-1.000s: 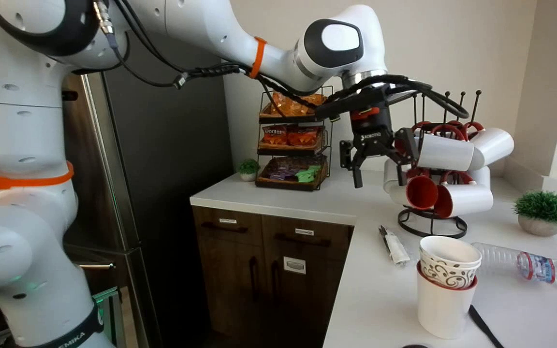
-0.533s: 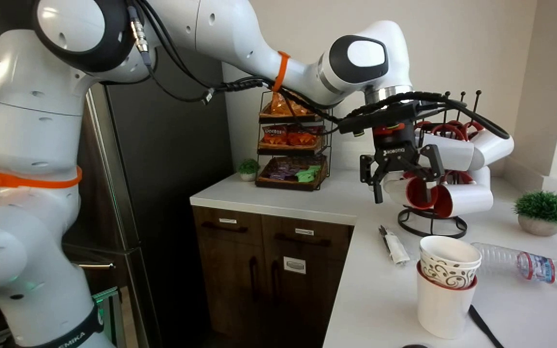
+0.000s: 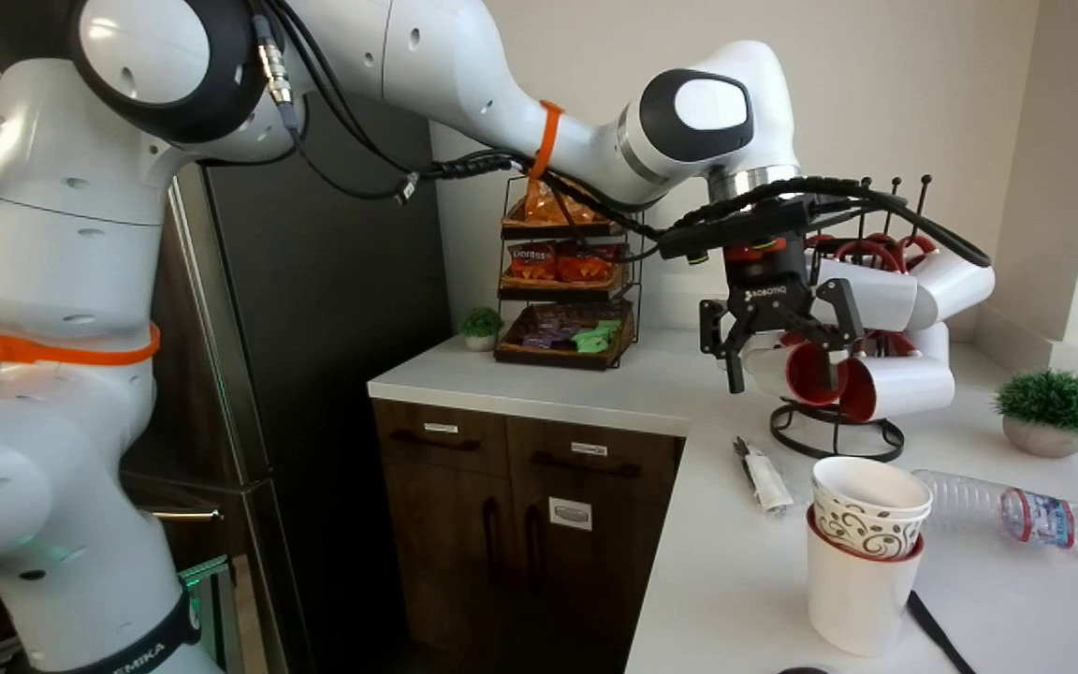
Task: Slightly pull the cup to the left
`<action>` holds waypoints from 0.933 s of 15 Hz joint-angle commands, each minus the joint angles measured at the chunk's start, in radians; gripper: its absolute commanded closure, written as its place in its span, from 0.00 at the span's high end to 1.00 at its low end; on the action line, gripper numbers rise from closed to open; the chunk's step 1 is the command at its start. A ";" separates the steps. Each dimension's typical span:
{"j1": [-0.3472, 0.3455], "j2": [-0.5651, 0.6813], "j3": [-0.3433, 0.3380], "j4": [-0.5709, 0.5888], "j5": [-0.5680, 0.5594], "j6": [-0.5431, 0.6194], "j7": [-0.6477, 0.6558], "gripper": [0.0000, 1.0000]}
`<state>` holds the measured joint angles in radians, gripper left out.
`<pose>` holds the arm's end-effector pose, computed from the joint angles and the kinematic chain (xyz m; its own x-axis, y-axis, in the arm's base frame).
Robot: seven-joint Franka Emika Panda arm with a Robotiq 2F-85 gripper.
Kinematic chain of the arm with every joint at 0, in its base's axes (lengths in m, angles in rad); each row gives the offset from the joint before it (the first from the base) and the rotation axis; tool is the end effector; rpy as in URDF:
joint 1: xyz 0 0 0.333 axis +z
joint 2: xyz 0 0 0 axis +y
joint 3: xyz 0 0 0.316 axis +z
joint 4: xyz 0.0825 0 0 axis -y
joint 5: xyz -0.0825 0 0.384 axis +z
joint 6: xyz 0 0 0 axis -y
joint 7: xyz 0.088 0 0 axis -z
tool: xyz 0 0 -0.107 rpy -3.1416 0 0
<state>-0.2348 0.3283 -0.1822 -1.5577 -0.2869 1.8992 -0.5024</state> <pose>0.6011 -0.2735 0.4662 0.9746 0.1606 -0.1562 0.2001 -0.9374 0.2851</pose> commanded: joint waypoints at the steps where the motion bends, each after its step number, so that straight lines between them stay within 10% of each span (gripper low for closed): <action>1: -0.023 0.108 0.016 0.098 0.005 0.018 -0.052 1.00; 14: -0.120 0.388 0.023 0.366 0.019 0.013 -0.142 1.00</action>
<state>-0.3303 0.6547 -0.1714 -1.2706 -0.2854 1.9407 -0.6138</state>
